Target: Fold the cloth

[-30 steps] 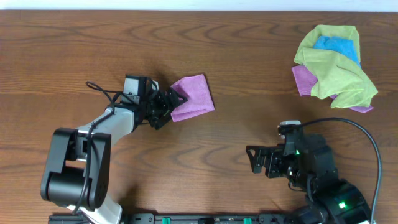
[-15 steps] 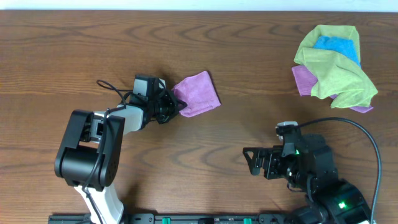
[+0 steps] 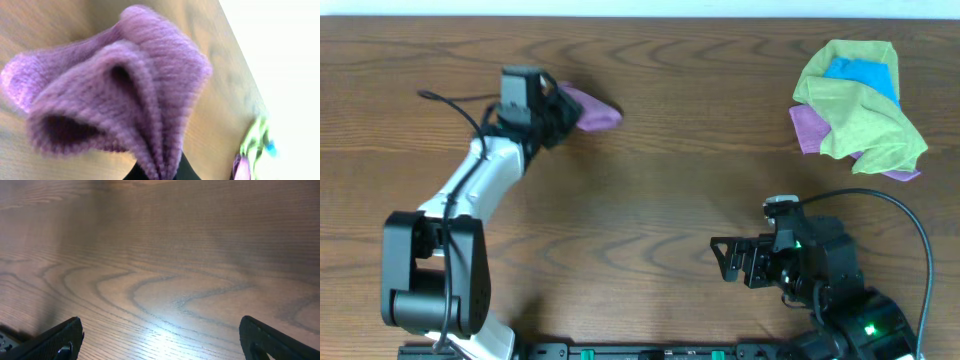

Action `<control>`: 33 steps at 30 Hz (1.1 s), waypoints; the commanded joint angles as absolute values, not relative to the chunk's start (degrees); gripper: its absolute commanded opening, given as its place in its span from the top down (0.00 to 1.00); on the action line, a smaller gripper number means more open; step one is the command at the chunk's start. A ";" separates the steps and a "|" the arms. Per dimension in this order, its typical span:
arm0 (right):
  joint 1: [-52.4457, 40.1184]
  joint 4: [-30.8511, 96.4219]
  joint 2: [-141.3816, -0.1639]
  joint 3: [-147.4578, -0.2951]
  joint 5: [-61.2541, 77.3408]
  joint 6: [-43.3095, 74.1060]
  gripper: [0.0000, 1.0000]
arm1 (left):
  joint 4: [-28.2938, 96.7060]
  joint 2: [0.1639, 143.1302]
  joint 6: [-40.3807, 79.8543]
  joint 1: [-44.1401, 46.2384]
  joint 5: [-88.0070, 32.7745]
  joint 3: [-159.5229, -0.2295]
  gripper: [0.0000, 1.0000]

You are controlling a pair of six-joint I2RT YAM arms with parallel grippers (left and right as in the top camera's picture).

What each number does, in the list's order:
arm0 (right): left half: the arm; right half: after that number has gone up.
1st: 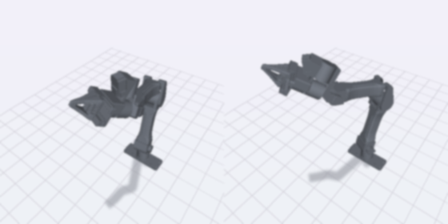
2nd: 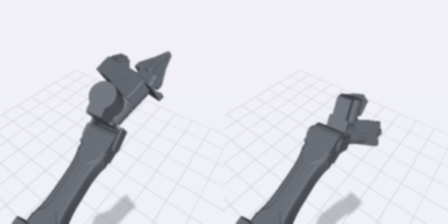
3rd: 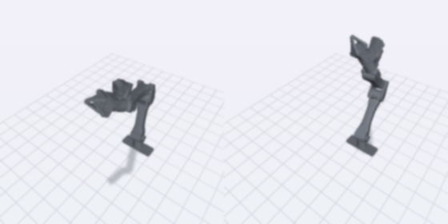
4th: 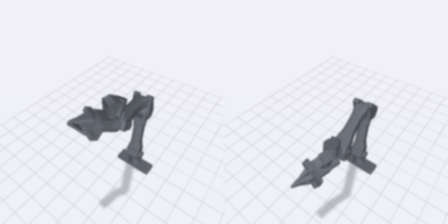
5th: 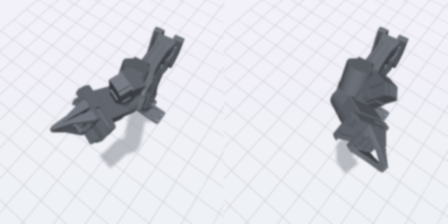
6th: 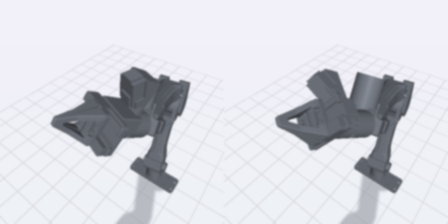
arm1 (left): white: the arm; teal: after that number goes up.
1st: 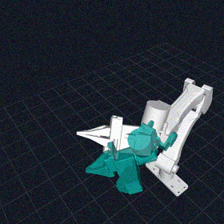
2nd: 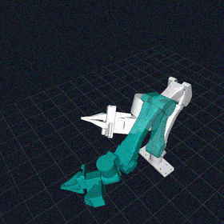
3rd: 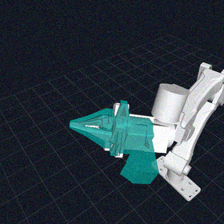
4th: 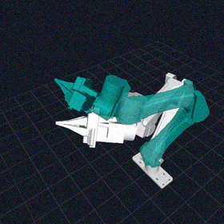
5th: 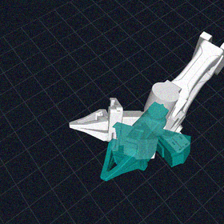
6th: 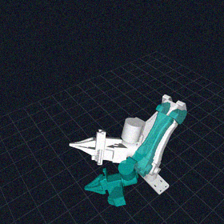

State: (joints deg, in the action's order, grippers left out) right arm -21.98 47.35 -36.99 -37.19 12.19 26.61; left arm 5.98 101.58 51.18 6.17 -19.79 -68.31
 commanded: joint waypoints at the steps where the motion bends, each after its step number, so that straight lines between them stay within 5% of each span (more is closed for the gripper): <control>1: -21.30 47.44 -36.75 -36.95 12.67 27.40 0.01 | 7.51 101.73 49.23 4.75 -8.60 -74.32 0.94; 7: -21.30 47.44 -36.75 -36.95 12.67 27.40 0.01 | 5.45 102.59 48.95 2.33 -0.45 -77.47 0.94; 24: -21.30 47.44 -36.75 -36.95 12.64 27.40 0.01 | -9.50 115.26 48.64 -3.16 -1.08 -77.54 0.94; 33: -21.30 47.44 -36.75 -36.95 12.64 27.40 0.01 | -7.44 118.89 48.36 -3.40 -1.04 -77.54 0.94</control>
State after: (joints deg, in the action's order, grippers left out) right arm -21.98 47.33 -36.99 -37.19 12.21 26.61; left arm -8.32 118.24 49.47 -2.96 -1.91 -76.27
